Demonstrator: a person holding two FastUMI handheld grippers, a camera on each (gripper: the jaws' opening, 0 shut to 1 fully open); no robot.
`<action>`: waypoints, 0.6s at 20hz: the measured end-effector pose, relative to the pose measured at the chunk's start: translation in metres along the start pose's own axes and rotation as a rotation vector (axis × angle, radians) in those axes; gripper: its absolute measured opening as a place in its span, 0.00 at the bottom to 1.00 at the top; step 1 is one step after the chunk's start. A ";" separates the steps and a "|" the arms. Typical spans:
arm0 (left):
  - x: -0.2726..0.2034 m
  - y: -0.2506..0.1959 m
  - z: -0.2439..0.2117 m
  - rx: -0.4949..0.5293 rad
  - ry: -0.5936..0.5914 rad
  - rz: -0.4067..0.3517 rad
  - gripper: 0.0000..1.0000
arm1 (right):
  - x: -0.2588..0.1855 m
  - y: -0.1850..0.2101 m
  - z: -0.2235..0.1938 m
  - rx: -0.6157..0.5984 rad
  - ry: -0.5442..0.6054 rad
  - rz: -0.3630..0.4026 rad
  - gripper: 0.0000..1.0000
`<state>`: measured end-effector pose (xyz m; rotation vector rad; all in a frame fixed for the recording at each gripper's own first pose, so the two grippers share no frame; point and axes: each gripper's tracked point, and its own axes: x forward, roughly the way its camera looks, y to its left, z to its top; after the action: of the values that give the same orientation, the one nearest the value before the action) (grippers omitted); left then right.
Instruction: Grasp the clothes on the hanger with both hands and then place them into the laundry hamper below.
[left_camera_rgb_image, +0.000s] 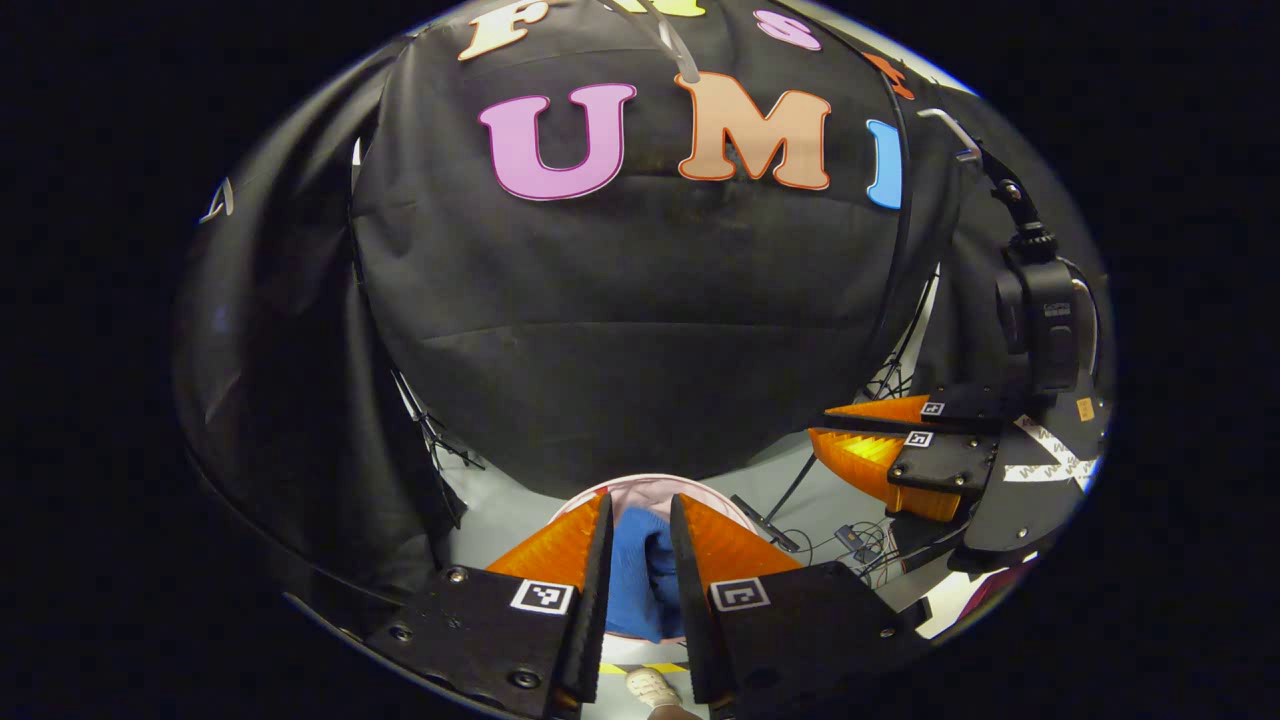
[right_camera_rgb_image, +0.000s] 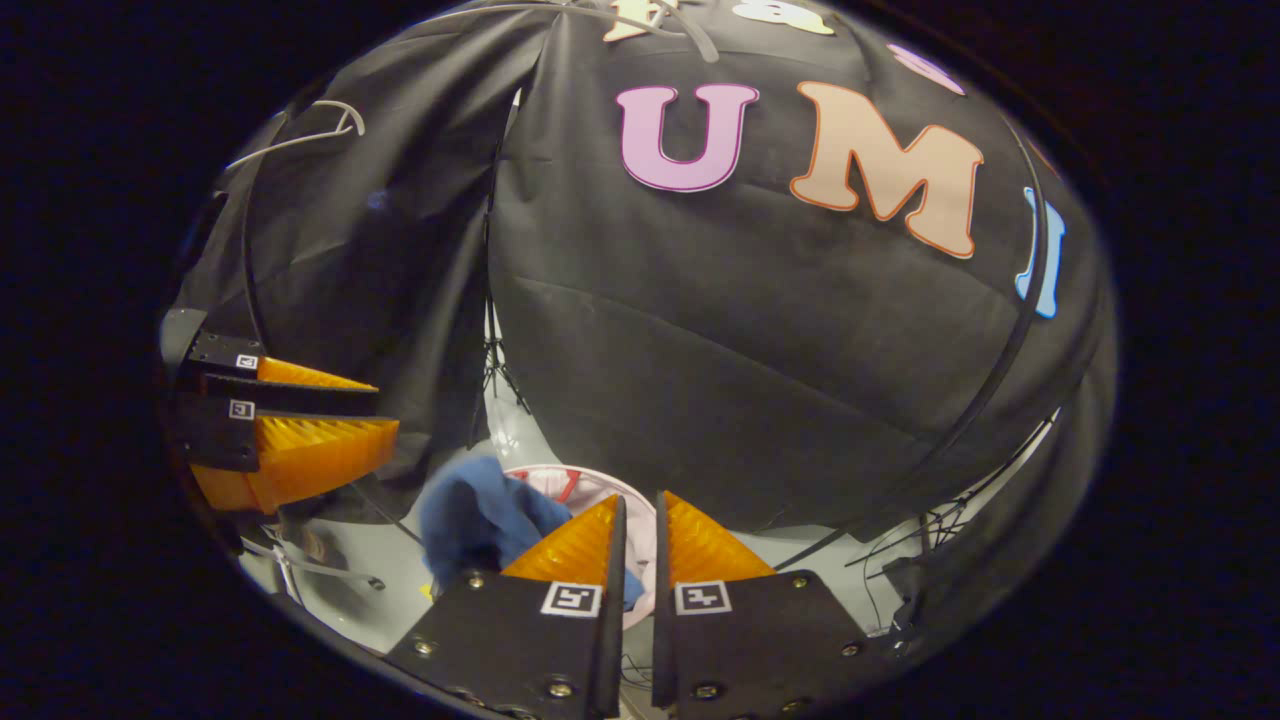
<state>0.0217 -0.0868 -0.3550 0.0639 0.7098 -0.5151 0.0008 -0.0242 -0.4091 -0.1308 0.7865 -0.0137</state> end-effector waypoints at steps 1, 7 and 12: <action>-0.002 0.000 0.001 -0.002 -0.001 -0.001 0.35 | 0.000 -0.001 0.000 0.004 0.002 -0.001 0.12; -0.003 0.002 0.001 -0.011 -0.012 0.000 0.36 | -0.001 0.000 0.008 0.018 -0.010 -0.002 0.12; -0.006 0.007 0.000 -0.021 -0.016 0.010 0.36 | -0.002 0.003 0.013 0.027 -0.021 0.000 0.12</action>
<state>0.0215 -0.0781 -0.3523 0.0434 0.6986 -0.4978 0.0084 -0.0193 -0.3995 -0.1053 0.7652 -0.0235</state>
